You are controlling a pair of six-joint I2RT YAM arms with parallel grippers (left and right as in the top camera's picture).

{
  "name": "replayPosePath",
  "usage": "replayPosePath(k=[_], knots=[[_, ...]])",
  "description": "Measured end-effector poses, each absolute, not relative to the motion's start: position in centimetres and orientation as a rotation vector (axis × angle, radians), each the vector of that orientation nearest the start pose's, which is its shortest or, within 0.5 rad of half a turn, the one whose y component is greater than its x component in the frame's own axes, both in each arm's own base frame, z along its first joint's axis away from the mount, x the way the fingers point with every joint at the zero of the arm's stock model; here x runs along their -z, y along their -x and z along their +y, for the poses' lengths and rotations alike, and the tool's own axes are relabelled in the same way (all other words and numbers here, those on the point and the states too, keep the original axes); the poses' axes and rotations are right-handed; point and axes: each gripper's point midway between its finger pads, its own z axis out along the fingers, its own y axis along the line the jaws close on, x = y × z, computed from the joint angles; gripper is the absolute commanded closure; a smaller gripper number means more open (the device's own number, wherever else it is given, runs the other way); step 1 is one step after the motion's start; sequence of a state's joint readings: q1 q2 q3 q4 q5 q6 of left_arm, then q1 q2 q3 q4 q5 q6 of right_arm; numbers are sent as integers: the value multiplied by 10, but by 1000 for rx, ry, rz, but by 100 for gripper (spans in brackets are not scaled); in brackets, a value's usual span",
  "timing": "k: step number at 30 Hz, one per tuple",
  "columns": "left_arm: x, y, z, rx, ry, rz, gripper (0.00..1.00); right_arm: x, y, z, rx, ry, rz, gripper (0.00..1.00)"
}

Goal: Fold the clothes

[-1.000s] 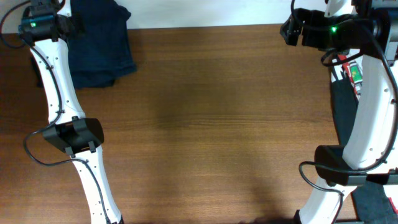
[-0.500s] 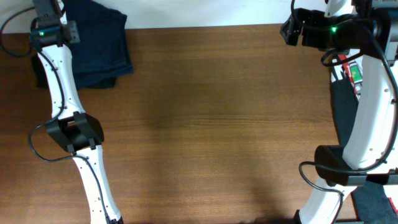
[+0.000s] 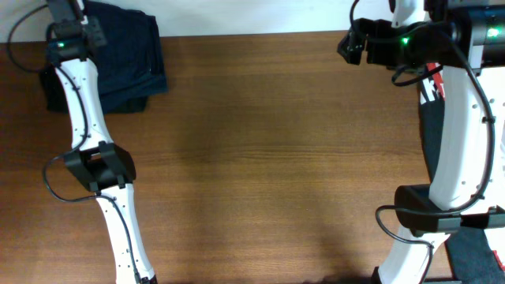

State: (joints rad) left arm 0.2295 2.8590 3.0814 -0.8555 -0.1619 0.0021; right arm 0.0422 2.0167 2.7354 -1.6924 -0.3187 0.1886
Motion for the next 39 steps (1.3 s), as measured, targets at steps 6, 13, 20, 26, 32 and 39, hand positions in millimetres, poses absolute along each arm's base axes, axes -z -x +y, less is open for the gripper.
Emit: replayPosePath(k=[6,13,20,26,32,39], knots=[[-49,-661,205,-302,390,2353,85,-361,-408,78,-504,-42,2550,1],[-67,-646,227,-319,440,2360,62,-361,-408,78,-498,-44,2551,1],[-303,-576,146,-246,320,2237,1,-371,-404,57,-360,-146,2517,1],[-373,-481,27,36,75,2338,1,-440,-334,40,-291,-167,2329,2],[-332,-442,-59,182,-130,2570,1,-391,-251,21,-174,-222,2489,1],[-334,-426,-142,275,-364,2544,1,-385,-207,10,-118,-241,2459,1]])
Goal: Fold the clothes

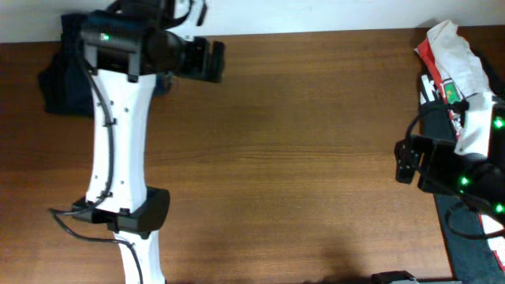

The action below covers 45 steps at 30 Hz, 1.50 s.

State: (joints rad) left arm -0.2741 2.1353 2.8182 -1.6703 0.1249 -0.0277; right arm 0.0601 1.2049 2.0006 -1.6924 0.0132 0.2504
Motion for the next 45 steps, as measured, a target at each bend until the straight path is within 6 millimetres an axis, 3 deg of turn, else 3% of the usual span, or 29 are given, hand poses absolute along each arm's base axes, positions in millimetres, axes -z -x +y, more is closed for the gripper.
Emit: replayPosePath(k=[8,16,20,22,25,27,29,31,35,37,45], knots=[[-338,-430,-148,282,-374,2511,1,-373,-223,10,-100,-247,2519,1],[-338,-430,-148,282,-374,2511,1,-346,-250,11,-66,-234,2639,1],[-338,-430,-148,282,-374,2511,1,-372,-241,10,-78,-194,2492,1],[-338,-430,-148,282,-375,2512,1,-395,-220,8,-93,-186,2350,1],[-338,-430,-148,282,-374,2511,1,-402,-189,2,-88,-188,2181,1],[-338,-431,-148,282,-374,2511,1,-390,-184,-4,-76,-204,2065,1],[-338,-431,-148,282,-374,2509,1,-368,-194,-6,-77,-212,1944,1],[-338,-430,-148,281,-374,2511,1,-343,-191,-6,-95,-206,1834,1],[-338,-430,-148,282,-374,2512,1,-338,-175,-7,-124,-192,1595,1],[-338,-430,-148,282,-374,2510,1,-322,-174,-7,-128,-189,1554,1],[-338,-430,-148,282,-374,2510,1,-271,-223,-5,-144,-181,1405,1]])
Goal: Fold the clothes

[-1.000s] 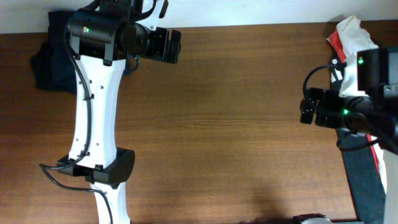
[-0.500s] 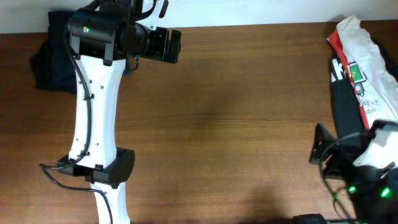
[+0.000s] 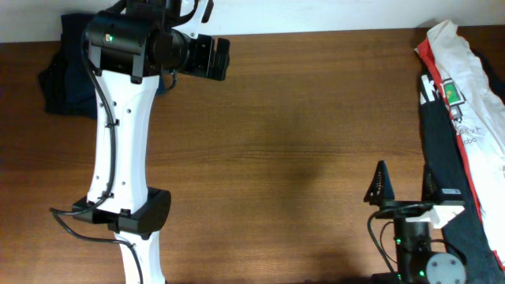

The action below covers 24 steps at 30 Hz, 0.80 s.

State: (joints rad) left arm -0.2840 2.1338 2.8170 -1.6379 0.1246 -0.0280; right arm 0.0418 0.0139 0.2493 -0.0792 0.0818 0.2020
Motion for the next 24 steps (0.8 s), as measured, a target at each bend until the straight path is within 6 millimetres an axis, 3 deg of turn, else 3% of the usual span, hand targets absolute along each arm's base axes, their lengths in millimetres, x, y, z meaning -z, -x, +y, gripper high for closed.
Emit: replayPosePath(k=[7,18,21,24], knots=[[-338,-430,-148,282,-374,2510,1,-248,-236,-4,-157,-173,1280,1],[-338,-430,-148,282,-374,2510,1,-187,-247,-4,-132,-187,1517,1],[-338,-430,-148,282,-374,2510,1,-161,-246,-4,-121,-193,1622,1],[-338,-430,-148,282,-374,2510,1,-160,-246,-4,-120,-193,1628,1]])
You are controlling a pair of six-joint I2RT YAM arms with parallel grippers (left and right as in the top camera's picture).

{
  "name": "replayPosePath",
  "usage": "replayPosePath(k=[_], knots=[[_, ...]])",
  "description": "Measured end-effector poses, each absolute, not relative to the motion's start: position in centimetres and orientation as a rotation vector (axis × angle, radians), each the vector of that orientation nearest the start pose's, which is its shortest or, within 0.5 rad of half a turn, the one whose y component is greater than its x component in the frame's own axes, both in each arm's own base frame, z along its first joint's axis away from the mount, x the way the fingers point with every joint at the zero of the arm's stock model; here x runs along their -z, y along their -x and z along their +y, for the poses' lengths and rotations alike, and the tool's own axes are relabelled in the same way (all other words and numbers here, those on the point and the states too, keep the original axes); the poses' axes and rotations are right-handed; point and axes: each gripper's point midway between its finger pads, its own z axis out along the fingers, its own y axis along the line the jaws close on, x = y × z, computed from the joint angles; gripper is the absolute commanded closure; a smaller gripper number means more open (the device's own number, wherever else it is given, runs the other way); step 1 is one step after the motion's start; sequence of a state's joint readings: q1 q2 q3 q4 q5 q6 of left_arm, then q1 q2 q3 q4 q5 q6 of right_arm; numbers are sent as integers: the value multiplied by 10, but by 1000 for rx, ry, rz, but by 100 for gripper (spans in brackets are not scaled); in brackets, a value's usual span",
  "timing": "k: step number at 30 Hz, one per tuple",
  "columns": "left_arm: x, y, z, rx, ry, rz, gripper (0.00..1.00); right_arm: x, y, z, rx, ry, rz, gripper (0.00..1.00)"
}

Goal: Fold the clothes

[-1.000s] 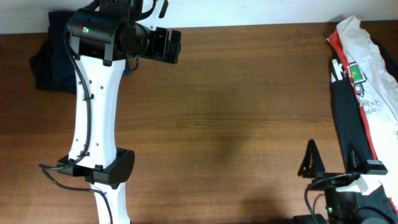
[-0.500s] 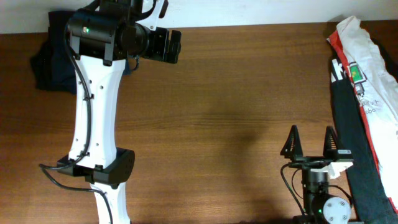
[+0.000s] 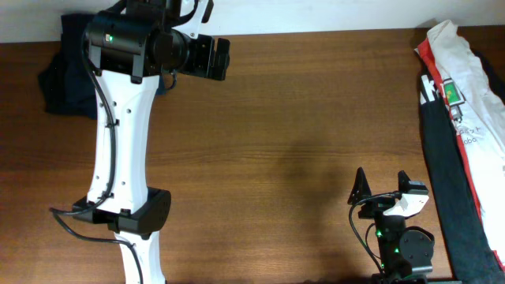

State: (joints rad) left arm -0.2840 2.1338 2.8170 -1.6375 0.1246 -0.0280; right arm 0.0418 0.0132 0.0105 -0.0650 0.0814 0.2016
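A folded dark navy garment (image 3: 59,75) lies at the table's back left corner, partly hidden behind my left arm. A pile of clothes lies along the right edge: a white and red garment (image 3: 465,63) on top of a black one (image 3: 446,166). My left gripper (image 3: 215,58) hangs high over the back of the table, right of the navy garment, holding nothing; its jaws read as one dark block. My right gripper (image 3: 381,188) sits at the front right, fingers pointing away from me and spread open, empty, left of the black garment.
The brown wooden table (image 3: 284,134) fills the view. The left arm's base (image 3: 138,217) stands at the front left and its white links run up toward the back. A pale wall strip borders the far edge.
My right gripper has shifted a little to the left at the front of the table, still open. The left arm and the clothes are where they were.
First my left gripper was over the navy garment at the back left and my right arm reached to the back right above the pile. Then the left gripper was clear of the navy garment, and the right arm stood beside the pile. After that, the right arm was drawn back to the front, open.
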Motion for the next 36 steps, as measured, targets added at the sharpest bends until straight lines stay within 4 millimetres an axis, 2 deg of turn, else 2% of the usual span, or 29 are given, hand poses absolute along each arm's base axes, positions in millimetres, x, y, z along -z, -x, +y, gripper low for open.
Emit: replayPosePath(k=[11,14,19,21,23,24,26,27,32,35,36], knots=[[-338,-430,-148,282,-374,2510,1,-160,-246,-4,-120,-193,1628,1],[-332,-421,-145,273,-376,2556,1,-160,-246,-4,-120,-193,1628,2],[-334,-436,-134,195,-347,2477,1,-159,-246,-4,-120,-194,1630,1],[-325,-445,-129,179,-337,2398,1,-159,-246,-4,-120,-193,1631,1],[-298,-448,-120,164,-317,2337,1,-159,-246,-3,-120,-193,1633,1],[-270,-433,-112,154,-307,2345,1,-158,-246,-3,-121,-192,1634,1],[-247,-418,-102,149,-287,2297,1,-159,-246,-3,-122,-191,1632,1],[-237,-403,-96,147,-278,2291,1,-159,-246,-3,-122,-191,1634,1],[-234,-343,-56,118,-179,2071,1,-159,-246,-3,-122,-192,1633,1],[-221,-301,-31,83,-111,1940,1,-159,-246,-3,-122,-191,1634,1],[-222,-295,-27,75,-98,1894,1,-159,-246,-3,-121,-191,1634,1]])
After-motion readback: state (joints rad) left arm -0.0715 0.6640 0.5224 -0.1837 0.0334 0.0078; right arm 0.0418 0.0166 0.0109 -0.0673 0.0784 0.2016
